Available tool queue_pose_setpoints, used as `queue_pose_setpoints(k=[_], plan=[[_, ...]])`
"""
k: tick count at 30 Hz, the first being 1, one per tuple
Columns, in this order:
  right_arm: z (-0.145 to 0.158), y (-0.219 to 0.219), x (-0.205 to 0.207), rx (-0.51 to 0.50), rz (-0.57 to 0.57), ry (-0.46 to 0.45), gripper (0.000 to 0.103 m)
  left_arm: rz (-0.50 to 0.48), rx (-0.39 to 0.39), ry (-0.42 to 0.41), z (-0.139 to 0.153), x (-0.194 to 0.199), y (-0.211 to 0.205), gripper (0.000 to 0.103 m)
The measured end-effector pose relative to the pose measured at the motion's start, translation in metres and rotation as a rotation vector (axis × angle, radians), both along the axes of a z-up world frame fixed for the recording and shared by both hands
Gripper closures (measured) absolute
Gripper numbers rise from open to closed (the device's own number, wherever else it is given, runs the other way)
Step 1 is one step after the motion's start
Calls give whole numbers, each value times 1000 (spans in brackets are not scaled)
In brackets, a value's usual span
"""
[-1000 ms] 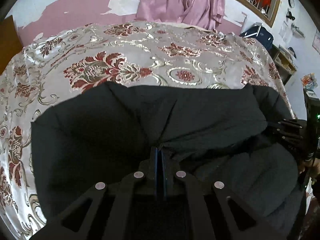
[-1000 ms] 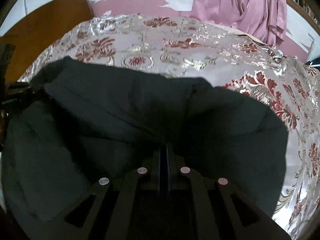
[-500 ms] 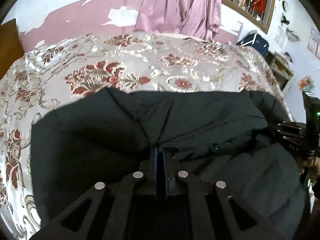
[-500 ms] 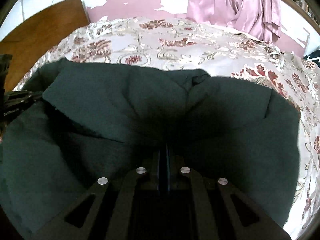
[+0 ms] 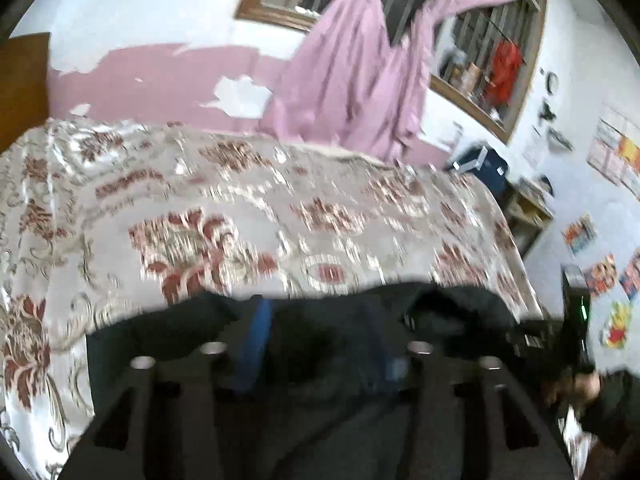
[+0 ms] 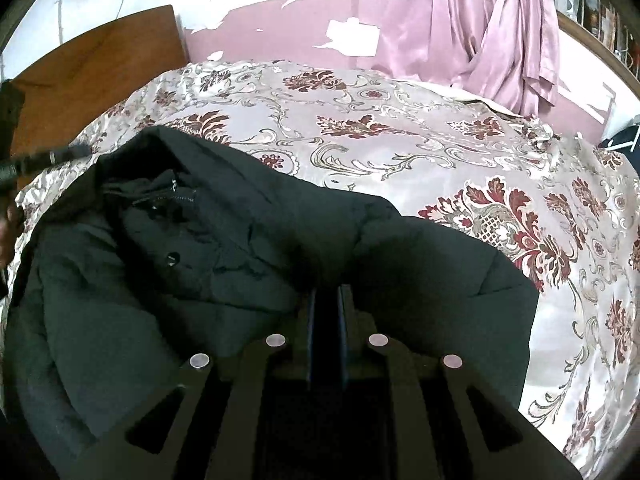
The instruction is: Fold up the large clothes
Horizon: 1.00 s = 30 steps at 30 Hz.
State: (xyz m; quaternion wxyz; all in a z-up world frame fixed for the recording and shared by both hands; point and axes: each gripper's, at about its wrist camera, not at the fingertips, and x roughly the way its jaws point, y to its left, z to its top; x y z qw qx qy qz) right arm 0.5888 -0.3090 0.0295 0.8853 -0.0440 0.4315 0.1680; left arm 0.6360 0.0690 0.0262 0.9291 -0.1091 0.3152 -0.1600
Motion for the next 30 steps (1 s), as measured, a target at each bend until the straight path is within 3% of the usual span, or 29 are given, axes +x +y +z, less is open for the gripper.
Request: queue_pose_setpoints(k=[3,7,9,13,16,17,19,23,25,27,30], plan=[[0,-4,1,0,-8,-3,94,47,-25,78,0,42,-17,52],[2,-10,3,33,-14,-3,94,7,-36,190,-15,83,-43,54],[9,-15,5,81,-23,-16,94,-28,-30,231,-26,93,-54,54],[29,-27,22,183,-77,-69,93,-117,-46,248,-44,89,-63,66],[33,-30,49,278,-121,-47,77,-178,-45,242,-49,82,-63,71],[31,-29,60,319,-126,-22,65,-207,-33,231,-49,79,-63,72],[20,-21,75,375,-130,25,63,-244,-12,214,-49,75,-62,75],[5,18,82,348,-55,75,64,-312,-32,218,-50,68,-54,81],[-1,37,77,329,21,102,77,-359,-18,232,-53,65,-53,84],[-5,53,67,251,111,114,87,-428,19,249,-57,59,-56,86],[-3,64,56,155,223,146,88,-510,145,274,-64,46,-67,88]])
